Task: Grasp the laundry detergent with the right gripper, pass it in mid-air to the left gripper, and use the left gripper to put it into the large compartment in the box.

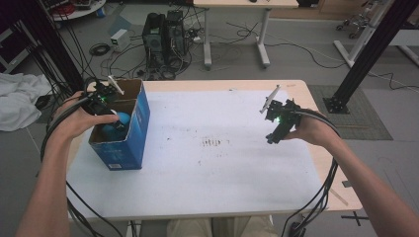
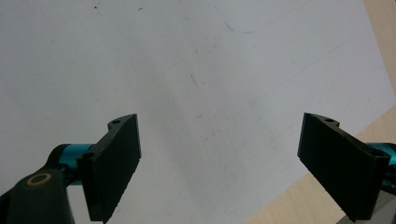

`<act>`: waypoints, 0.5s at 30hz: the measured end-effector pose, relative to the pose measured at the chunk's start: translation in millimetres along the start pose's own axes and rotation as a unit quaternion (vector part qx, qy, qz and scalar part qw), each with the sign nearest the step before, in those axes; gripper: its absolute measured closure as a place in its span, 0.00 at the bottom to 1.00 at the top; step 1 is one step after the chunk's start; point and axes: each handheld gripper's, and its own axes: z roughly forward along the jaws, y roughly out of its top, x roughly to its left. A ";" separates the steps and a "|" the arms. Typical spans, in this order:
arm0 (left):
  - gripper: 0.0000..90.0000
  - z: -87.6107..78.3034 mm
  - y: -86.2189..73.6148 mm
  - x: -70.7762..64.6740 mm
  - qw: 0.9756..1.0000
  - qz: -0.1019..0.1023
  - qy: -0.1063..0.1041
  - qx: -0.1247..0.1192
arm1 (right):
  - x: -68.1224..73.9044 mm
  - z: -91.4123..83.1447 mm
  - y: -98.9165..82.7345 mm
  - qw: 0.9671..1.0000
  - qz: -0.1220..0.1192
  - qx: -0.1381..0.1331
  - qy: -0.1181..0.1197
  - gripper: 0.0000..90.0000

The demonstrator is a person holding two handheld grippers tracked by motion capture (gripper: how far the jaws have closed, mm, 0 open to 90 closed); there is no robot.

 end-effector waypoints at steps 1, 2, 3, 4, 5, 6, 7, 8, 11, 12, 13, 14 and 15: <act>0.37 0.6 -1.1 0.3 1.000 -0.002 -0.002 0.000 | 0.5 0.0 0.0 1.000 -0.002 -0.001 0.000 0.14; 0.37 -2.5 1.6 -0.1 1.000 0.003 0.004 -0.002 | 0.4 0.2 0.0 1.000 0.000 0.000 -0.001 0.14; 0.37 -1.5 1.1 0.0 1.000 0.001 0.003 -0.002 | 0.8 -0.2 -0.5 1.000 0.000 0.001 -0.001 0.14; 0.37 -2.4 1.5 -0.2 1.000 0.002 0.004 -0.002 | 0.6 -0.1 -0.2 1.000 -0.002 -0.001 -0.001 0.14; 0.37 -4.1 2.2 -0.3 1.000 0.003 0.006 -0.003 | 0.5 -0.1 -0.4 1.000 -0.002 0.001 -0.001 0.14; 0.37 -4.0 2.2 -0.2 1.000 0.004 0.006 -0.002 | 0.5 -0.2 -0.8 1.000 -0.001 0.001 -0.001 0.14; 0.37 -4.0 2.2 -0.2 1.000 0.004 0.006 -0.002 | 0.5 -0.2 -0.7 1.000 -0.001 0.001 -0.001 0.14; 0.37 -4.0 2.2 -0.2 1.000 0.004 0.006 -0.002 | 0.5 -0.2 -0.7 1.000 -0.001 0.001 -0.001 0.14; 0.37 -3.7 2.1 -0.3 1.000 0.003 0.006 -0.002 | 0.5 -0.2 -0.7 1.000 0.000 0.001 0.000 0.14; 0.37 -3.7 2.1 -0.3 1.000 0.003 0.006 -0.002 | 0.5 -0.2 -0.7 1.000 0.000 0.001 0.000 0.14; 0.37 -3.7 2.1 -0.3 1.000 0.003 0.006 -0.002 | 0.5 -0.2 -0.7 1.000 0.000 0.001 0.000 0.14; 0.37 -3.7 2.1 -0.3 1.000 0.003 0.006 -0.002 | 0.5 -0.2 -0.7 1.000 0.000 0.001 0.000 0.14; 0.37 -3.7 2.1 -0.3 1.000 0.003 0.006 -0.002 | 0.5 -0.2 -0.7 1.000 0.000 0.001 0.000 0.14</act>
